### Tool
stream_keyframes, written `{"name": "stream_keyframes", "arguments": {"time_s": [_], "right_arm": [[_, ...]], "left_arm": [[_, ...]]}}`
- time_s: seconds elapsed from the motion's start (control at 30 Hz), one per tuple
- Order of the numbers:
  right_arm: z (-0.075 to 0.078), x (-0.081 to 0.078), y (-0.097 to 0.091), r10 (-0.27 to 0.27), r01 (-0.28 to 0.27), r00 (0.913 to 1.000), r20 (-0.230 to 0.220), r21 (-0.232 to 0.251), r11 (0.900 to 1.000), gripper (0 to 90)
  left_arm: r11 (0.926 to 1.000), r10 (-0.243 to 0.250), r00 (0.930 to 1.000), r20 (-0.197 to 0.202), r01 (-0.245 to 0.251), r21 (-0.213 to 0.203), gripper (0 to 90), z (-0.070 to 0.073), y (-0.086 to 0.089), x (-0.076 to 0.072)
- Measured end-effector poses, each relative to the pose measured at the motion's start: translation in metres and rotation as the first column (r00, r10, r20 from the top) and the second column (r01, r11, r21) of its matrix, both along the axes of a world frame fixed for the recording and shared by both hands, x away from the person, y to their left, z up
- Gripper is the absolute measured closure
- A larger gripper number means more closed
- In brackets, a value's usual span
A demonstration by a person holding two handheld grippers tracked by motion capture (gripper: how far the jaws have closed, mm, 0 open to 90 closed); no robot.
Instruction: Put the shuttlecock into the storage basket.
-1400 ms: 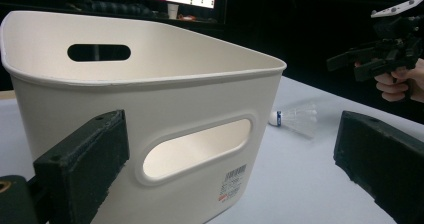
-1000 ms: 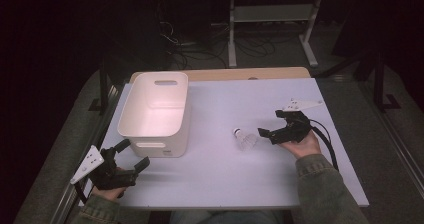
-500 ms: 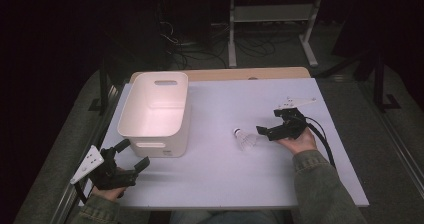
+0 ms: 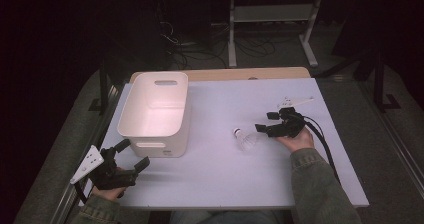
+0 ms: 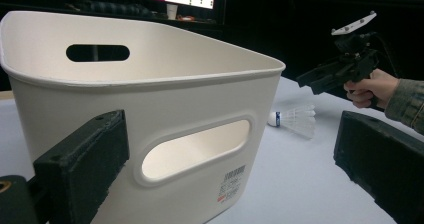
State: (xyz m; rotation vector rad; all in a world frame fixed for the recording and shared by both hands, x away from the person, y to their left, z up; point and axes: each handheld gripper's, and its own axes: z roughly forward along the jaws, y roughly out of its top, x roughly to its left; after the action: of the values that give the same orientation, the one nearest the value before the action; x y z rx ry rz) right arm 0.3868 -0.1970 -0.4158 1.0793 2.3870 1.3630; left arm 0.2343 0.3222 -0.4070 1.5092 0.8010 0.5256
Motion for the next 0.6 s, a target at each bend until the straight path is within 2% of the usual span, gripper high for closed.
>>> {"name": "stream_keyframes", "arguments": {"time_s": [0.03,0.13,0.33,0.43,0.47,0.6], "right_arm": [[0.0,0.0,0.0,0.0,0.0,1.0,0.0,0.0,1.0,26.1],[-0.0009,0.0003,0.0021,0.016,-0.016,0.9998,-0.006,0.002,0.9999,34.8],[-0.0031,0.0012,0.0031,0.011,-0.011,0.9998,-0.016,-0.014,0.9998,41.4],[-0.0044,0.0023,0.003,-0.012,0.01,0.9989,-0.046,-0.025,0.9996,45.9],[-0.0057,0.0032,0.0025,-0.007,0.006,0.9993,-0.037,-0.032,0.9995,48.0],[-0.0094,0.0037,0.0051,-0.007,0.004,0.9978,-0.065,-0.054,0.9986,55.6]], "left_arm": [[1.0,0.001,1.0,-0.004,-0.001,-0.004,0.8,-0.0001,-0.0005,-0.0001],[1.0,-0.001,1.0,-0.001,0.001,0.003,0.8,0.0,-0.0002,-0.0003],[1.0,-0.001,1.0,-0.001,0.001,0.003,0.8,0.0,-0.0003,-0.0003],[1.0,0.0,1.0,-0.002,0.0,-0.001,0.8,-0.0001,-0.0006,-0.0003],[1.0,0.0,1.0,-0.001,0.0,-0.001,0.8,-0.0001,-0.0006,-0.0003],[1.0,0.0,1.0,0.0,0.0,0.003,0.8,0.0,-0.0002,-0.0003]]}}
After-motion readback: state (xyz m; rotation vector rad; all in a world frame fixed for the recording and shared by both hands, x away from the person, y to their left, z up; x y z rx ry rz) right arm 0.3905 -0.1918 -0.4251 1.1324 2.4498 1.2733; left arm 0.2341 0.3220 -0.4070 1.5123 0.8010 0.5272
